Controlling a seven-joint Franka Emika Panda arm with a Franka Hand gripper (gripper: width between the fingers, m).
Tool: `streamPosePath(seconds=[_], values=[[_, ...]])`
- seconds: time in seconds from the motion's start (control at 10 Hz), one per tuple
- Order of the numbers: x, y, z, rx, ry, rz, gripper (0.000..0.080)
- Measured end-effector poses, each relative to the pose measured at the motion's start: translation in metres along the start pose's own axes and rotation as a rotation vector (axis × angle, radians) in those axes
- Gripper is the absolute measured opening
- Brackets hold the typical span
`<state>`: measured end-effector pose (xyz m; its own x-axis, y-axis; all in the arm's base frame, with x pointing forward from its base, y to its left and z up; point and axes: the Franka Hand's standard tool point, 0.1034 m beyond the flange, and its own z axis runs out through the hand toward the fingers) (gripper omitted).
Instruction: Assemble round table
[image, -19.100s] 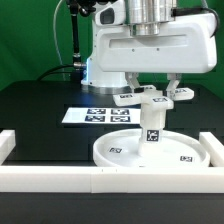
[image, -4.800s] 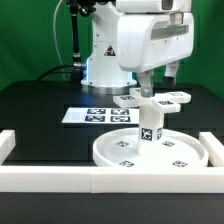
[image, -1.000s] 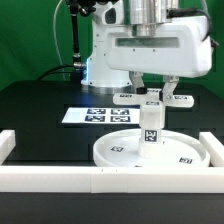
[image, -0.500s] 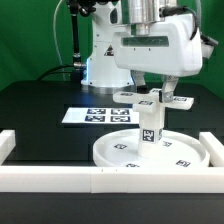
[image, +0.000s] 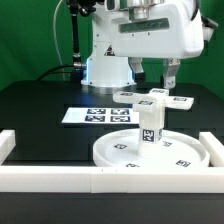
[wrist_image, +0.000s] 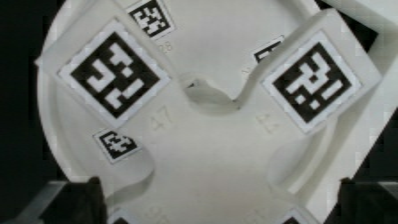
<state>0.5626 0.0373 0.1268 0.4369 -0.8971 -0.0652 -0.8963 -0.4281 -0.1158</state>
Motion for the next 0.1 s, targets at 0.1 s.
streamPosePath(seconds=[0.1], values=[[-0.0002, 0.0001, 0.0004, -0.001, 0.0, -0.002, 0.0649]])
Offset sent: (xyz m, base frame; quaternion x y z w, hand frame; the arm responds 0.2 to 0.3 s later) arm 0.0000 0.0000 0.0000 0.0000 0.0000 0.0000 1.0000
